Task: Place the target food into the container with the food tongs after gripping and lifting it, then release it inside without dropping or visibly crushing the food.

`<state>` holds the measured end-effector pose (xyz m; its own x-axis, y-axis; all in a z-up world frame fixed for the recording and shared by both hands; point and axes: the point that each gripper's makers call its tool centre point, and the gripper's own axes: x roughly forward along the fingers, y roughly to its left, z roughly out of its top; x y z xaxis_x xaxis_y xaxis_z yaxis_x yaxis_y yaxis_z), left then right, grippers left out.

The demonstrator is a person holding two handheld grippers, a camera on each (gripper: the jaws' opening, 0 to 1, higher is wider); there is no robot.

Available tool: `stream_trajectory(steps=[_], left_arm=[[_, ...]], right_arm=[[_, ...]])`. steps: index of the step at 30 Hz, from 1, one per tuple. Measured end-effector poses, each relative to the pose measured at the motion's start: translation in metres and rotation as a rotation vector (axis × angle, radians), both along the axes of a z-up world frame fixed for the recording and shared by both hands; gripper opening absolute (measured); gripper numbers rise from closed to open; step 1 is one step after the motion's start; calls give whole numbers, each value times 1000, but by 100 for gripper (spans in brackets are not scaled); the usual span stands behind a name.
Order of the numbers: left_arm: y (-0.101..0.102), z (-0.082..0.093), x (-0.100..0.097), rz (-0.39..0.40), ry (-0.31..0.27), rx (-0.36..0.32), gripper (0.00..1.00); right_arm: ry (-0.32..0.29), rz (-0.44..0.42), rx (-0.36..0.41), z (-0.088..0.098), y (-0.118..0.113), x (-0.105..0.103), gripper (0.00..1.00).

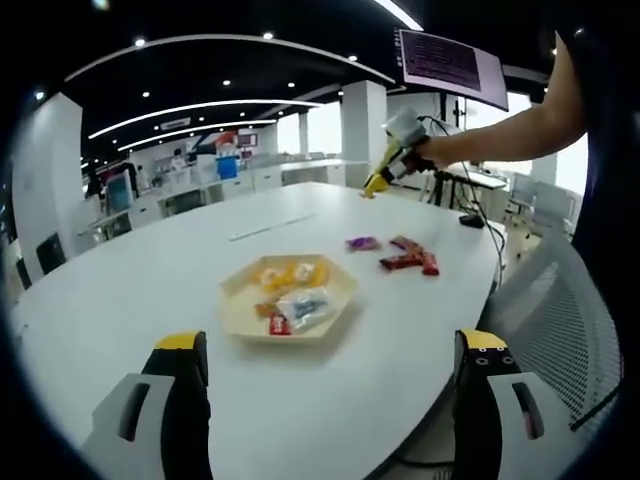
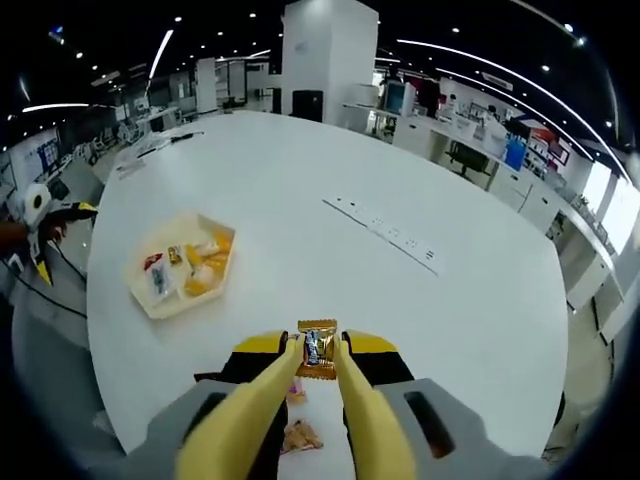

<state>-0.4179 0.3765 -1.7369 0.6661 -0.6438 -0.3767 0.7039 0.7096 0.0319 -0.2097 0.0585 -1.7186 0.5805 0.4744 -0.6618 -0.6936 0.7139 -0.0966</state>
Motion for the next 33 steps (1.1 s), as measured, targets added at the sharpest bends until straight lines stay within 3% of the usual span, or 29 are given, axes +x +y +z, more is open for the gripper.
stream_trajectory(steps=[16,33], left_arm=[[-3,8,-2,-22,-14,-37,99],[0,19,0,-5,-65,-59,99]], right_arm=[[-31,64,57,31,75,0,20],[-36,168,90,41,164,-16,20]])
